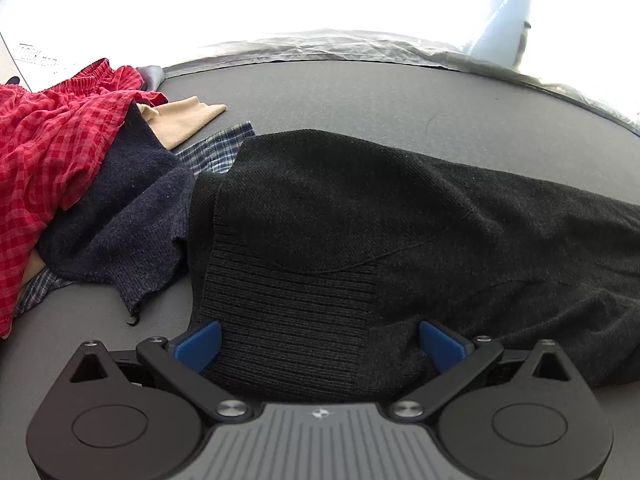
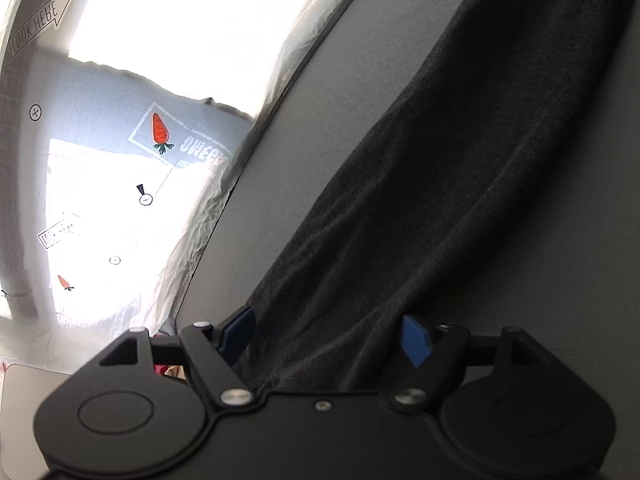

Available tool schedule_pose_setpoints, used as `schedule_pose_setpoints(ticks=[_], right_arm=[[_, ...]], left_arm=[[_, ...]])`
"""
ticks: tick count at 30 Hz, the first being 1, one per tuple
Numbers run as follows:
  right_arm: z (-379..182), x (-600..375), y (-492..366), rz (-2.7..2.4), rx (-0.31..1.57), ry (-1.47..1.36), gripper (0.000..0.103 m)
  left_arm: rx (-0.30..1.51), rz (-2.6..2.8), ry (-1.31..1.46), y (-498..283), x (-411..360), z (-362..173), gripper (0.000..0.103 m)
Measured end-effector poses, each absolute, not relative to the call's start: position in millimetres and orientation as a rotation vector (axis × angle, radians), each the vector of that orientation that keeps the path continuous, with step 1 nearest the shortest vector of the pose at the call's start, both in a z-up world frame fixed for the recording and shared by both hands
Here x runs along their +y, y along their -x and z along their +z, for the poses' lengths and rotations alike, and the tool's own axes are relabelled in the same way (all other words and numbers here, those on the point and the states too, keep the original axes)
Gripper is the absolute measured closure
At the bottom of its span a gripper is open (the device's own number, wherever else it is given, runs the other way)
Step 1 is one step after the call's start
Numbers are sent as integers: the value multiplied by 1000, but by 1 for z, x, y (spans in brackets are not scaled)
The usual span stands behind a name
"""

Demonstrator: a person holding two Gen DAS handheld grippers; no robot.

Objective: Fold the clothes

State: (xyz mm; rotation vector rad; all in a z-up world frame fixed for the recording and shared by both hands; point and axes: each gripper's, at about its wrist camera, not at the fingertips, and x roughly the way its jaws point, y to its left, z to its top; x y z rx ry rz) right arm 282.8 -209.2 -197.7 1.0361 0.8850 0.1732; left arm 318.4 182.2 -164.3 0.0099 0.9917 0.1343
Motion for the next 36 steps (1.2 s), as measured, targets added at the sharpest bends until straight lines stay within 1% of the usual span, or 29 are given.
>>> schedule_pose_setpoints(ticks=[2, 5, 8, 11, 16, 20, 21, 22, 23, 24, 25, 26, 28, 29, 32, 34, 36], right_arm=[[-193, -205, -287, 220, 877, -1059, 25], [-200, -198, -300, 256, 928, -1089, 24], [-211, -186, -310, 233, 1007, -1036, 25], [-224, -177, -312, 254, 1036, -1079, 24], [-229, -168, -317, 324, 1033, -1088, 18], [-247, -177, -304, 423, 1016, -1330, 18], [-250, -180, -299, 411, 1005, -1370, 19], [-252, -184, -292, 355, 999, -1384, 24], [-252, -187, -287, 298, 1010, -1364, 26], [-251, -191, -283, 249, 1022, -1330, 35], [-249, -193, -281, 235, 1013, -1318, 38], [-248, -195, -280, 221, 997, -1323, 37], [-244, -196, -282, 218, 970, -1325, 30], [-242, -195, -284, 228, 959, -1327, 30], [-243, -184, -299, 306, 945, -1366, 23], [-243, -175, -309, 355, 942, -1380, 21], [-243, -162, -316, 372, 1001, -1310, 21]], left_arm=[[981, 147, -3, -318, 182, -165, 0], [962, 159, 3, -316, 181, -165, 0], [955, 157, 3, -314, 182, -165, 0], [950, 161, 5, -314, 181, -165, 0], [951, 166, 9, -316, 182, -165, 0], [949, 163, 8, -316, 182, -165, 0], [949, 163, 8, -316, 182, -165, 0], [948, 163, 8, -315, 182, -165, 0], [948, 163, 7, -315, 181, -165, 0], [947, 162, 7, -315, 181, -165, 0], [946, 162, 7, -315, 181, -165, 0], [945, 163, 7, -315, 181, -165, 0], [943, 166, 8, -315, 181, -165, 0], [943, 167, 8, -315, 181, -165, 0], [943, 166, 8, -315, 181, -165, 0], [943, 166, 7, -315, 181, -165, 0], [942, 165, 7, -314, 181, -165, 0]])
